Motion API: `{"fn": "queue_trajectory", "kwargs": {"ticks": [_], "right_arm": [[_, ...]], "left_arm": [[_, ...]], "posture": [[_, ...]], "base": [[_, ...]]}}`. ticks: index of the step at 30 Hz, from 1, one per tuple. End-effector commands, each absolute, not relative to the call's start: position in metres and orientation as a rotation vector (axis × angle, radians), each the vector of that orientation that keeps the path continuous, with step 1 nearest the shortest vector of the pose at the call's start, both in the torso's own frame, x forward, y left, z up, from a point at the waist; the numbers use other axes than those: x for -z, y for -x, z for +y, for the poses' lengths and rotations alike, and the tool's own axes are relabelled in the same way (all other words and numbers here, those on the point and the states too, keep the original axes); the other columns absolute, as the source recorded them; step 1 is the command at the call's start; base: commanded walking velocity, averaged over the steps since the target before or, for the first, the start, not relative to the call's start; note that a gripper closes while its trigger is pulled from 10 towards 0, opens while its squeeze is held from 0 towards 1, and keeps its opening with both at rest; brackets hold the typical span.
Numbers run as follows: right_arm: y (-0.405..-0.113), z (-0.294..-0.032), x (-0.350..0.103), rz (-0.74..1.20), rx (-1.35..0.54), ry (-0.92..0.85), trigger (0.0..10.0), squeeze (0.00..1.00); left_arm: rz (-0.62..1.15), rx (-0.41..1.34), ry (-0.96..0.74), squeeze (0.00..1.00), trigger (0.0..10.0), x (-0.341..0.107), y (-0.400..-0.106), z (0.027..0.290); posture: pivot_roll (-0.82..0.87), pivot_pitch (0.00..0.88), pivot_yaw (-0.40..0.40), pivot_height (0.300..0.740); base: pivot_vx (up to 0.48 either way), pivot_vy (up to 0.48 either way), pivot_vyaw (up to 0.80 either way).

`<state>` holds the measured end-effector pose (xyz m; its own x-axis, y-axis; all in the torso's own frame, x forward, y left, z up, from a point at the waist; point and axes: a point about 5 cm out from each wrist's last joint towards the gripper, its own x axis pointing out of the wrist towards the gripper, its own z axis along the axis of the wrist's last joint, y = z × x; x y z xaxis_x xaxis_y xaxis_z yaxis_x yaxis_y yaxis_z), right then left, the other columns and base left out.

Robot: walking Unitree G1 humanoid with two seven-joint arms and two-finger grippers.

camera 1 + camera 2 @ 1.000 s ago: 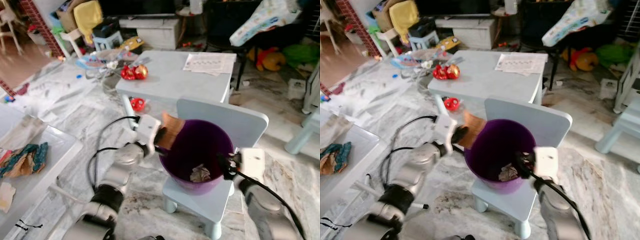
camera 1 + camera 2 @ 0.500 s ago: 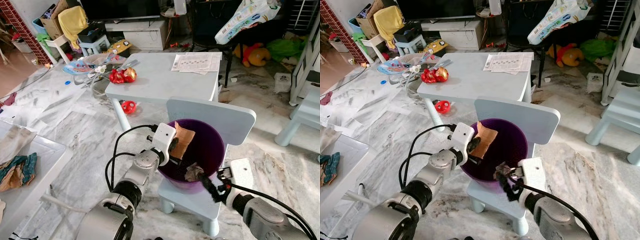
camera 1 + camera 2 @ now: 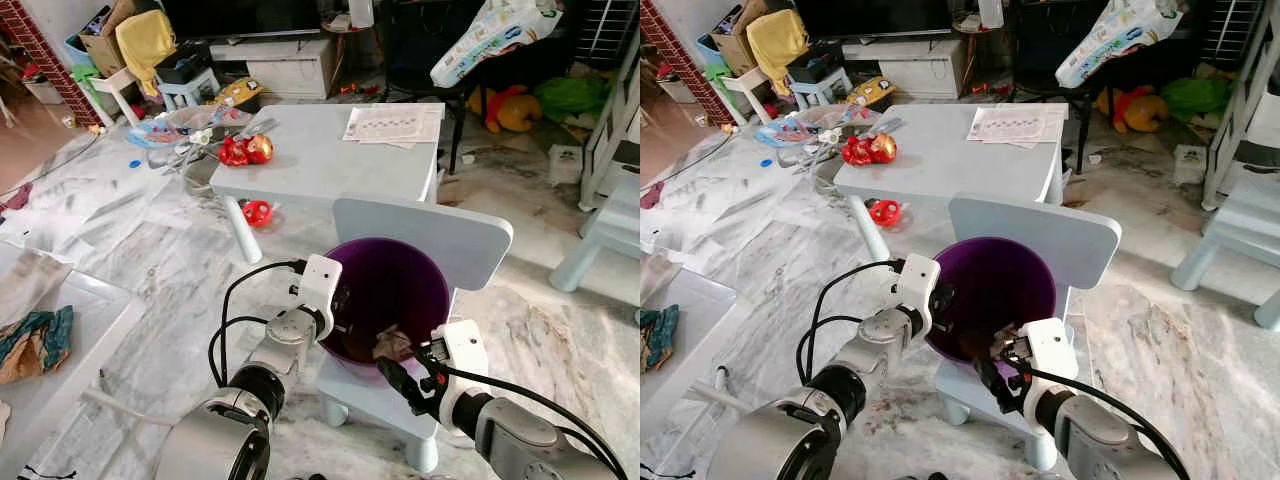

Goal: Picking trash to rubbish bin

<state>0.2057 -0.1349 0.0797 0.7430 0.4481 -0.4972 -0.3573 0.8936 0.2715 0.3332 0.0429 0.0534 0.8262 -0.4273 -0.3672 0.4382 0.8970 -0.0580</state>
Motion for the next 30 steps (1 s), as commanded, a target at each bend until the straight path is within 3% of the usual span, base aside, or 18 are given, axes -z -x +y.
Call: {"fn": "queue_trajectory", "kwargs": {"ticks": [1, 9, 10, 12, 14, 17, 21, 30], "right_arm": [[-0.207, -0.128, -0.086, 0.569, -0.472, -0.168, 10.0, 0.0], [-0.231, -0.133, -0.095, 0.424, -0.411, -0.039, 10.0, 0.0], [-0.243, -0.133, -0.1, 0.391, -0.383, -0.005, 10.0, 0.0], [-0.246, -0.134, -0.101, 0.384, -0.375, 0.005, 10.0, 0.0], [-0.263, -0.136, -0.11, 0.285, -0.327, 0.096, 10.0, 0.0], [-0.273, -0.135, -0.118, 0.227, -0.304, 0.118, 10.0, 0.0], [-0.296, -0.133, -0.136, 0.111, -0.251, 0.119, 10.0, 0.0], [-0.308, -0.127, -0.143, 0.024, -0.261, 0.093, 10.0, 0.0]], "left_arm": [[0.371, 0.44, -0.023, 1.0, 10.0, -0.058, -0.337, 0.046], [0.177, 0.405, 0.023, 1.0, 10.0, -0.094, -0.361, 0.066], [0.113, 0.361, 0.038, 1.0, 10.0, -0.102, -0.366, 0.085], [0.097, 0.348, 0.042, 1.0, 10.0, -0.104, -0.367, 0.091], [0.061, 0.253, 0.02, 1.0, 10.0, -0.104, -0.367, 0.12], [0.027, 0.196, 0.007, 1.0, 10.0, -0.106, -0.367, 0.135], [-0.158, 0.084, -0.031, 1.0, 10.0, -0.12, -0.354, 0.167], [-0.23, -0.026, -0.094, 1.0, 10.0, -0.118, -0.324, 0.187]], "posture": [[-0.27, 0.093, 0.189, 0.74], [-0.22, 0.076, 0.168, 0.74], [-0.2, 0.07, 0.161, 0.74], [-0.19, 0.069, 0.158, 0.74], [-0.15, 0.057, 0.144, 0.74], [-0.14, 0.05, 0.139, 0.74], [-0.1, 0.025, 0.113, 0.74], [-0.06, 0.0, 0.068, 0.74]], "base": [[0.0, 0.0, 0.0], [0.0, 0.0, 0.0], [0.0, 0.0, 0.0], [0.0, 0.0, 0.0], [0.0, 0.0, 0.0], [0.0, 0.0, 0.0], [0.0, 0.0, 0.0], [0.0, 0.0, 0.0]]}}
